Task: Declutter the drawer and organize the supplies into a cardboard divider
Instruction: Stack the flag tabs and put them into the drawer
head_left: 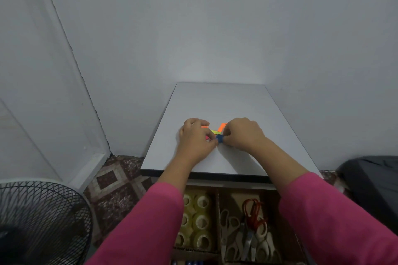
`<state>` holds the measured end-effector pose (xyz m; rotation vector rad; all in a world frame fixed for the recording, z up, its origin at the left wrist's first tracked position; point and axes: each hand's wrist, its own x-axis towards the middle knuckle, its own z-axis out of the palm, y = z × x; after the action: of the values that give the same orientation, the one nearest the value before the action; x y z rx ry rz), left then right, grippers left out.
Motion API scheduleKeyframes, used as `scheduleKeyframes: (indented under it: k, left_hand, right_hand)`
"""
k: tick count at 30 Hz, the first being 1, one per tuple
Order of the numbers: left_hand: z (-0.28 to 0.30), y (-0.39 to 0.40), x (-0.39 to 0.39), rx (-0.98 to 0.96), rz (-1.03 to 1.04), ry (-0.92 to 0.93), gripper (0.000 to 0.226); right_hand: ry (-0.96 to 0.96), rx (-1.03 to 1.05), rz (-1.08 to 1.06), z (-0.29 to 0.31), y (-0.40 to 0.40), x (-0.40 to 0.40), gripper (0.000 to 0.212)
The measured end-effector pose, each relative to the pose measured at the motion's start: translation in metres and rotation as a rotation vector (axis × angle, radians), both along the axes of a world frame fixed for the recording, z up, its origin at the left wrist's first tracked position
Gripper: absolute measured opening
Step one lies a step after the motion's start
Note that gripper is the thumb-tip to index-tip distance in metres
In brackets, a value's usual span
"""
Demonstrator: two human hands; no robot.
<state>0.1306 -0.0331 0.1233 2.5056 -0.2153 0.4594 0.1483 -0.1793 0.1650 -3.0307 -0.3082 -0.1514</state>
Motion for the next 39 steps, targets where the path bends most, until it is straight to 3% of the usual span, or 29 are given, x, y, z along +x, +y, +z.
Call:
scheduleKeyframes:
  k: [6, 11, 15, 23, 28, 34, 39]
  left_hand:
    - [0.003, -0.002, -0.003, 0.146, -0.001, -0.061, 0.023]
    - [0.004, -0.003, -0.004, 0.155, 0.022, -0.125, 0.030]
    - [0.006, -0.005, -0.007, 0.250, 0.024, -0.173, 0.027]
    - [0.007, -0.013, -0.021, 0.283, -0.015, -0.271, 0.018]
    - [-0.005, -0.031, -0.079, -0.024, -0.110, -0.447, 0.025]
    - [-0.045, -0.050, -0.154, -0.256, -0.219, -0.208, 0.014]
    - [-0.076, -0.060, -0.189, -0.284, -0.224, -0.066, 0.015]
  right_hand:
    - [0.046, 0.281, -0.075, 0.005, -0.009, -0.004, 0.025]
    - [0.098, 0.469, -0.096, 0.013, -0.021, -0.009, 0.020]
    - [0.141, 0.619, -0.081, 0.019, -0.027, -0.025, 0.011]
    - [0.202, 0.855, -0.147, 0.020, -0.042, -0.077, 0.013]
    - [0.255, 0.930, -0.156, 0.013, -0.062, -0.126, 0.010]
    - [0.384, 0.962, -0.136, -0.024, -0.082, -0.181, 0.010]
    - [0.515, 0.899, -0.230, -0.061, -0.089, -0.219, 0.012]
